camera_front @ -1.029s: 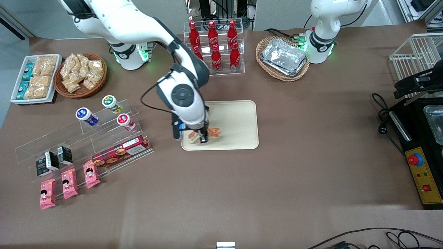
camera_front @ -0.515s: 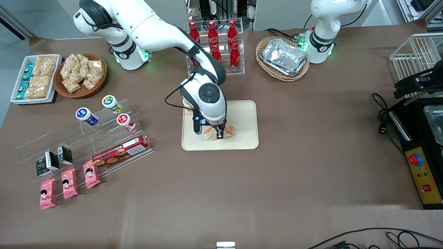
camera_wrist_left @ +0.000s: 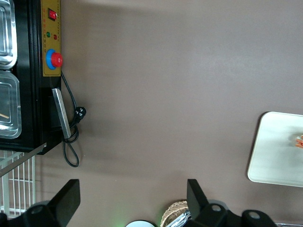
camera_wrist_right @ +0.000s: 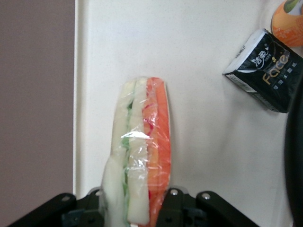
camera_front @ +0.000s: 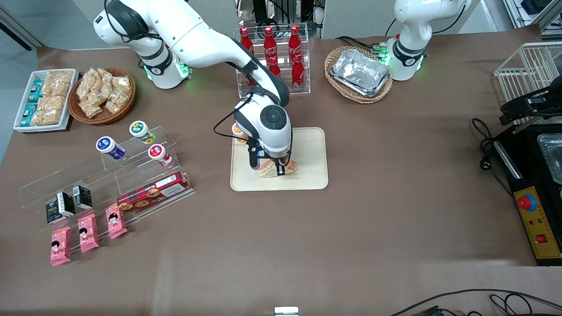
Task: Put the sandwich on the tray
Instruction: 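Lower the sandwich onto the tray and open the right gripper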
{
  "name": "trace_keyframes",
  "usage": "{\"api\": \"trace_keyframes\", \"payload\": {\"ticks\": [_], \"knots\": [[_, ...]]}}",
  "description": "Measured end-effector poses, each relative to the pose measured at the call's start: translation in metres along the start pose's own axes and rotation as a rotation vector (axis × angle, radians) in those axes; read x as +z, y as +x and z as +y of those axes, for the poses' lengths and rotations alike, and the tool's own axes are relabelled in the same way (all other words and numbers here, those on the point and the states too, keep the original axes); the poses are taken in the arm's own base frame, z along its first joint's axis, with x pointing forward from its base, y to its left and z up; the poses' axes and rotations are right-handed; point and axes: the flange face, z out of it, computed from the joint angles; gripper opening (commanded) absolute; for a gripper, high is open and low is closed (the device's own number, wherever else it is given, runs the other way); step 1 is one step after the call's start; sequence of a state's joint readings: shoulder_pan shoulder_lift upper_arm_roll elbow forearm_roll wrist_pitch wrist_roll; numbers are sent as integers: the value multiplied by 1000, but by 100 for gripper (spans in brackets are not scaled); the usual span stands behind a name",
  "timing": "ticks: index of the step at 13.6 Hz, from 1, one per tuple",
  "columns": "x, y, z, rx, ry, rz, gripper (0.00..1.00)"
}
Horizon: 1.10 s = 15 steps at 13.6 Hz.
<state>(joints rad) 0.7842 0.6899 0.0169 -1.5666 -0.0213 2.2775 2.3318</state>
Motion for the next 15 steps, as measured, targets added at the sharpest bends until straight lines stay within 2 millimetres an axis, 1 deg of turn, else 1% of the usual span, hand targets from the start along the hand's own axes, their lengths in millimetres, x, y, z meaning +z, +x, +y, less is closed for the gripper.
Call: {"api": "trace_keyframes", "payload": {"ticks": [2,6,10,12,13,14,15], "knots": [[2,2,-2,-8,10,14,100],[0,7,-10,-14,34,30,100],[-5,6,-12,-13,42,24,100],[-14,3,-14,-19,53,13,100],[-22,2,-14,-38,52,14,100],[-34,3,-14,-65,44,21,100],[-52,4,-14,-89,32,15,100]]}}
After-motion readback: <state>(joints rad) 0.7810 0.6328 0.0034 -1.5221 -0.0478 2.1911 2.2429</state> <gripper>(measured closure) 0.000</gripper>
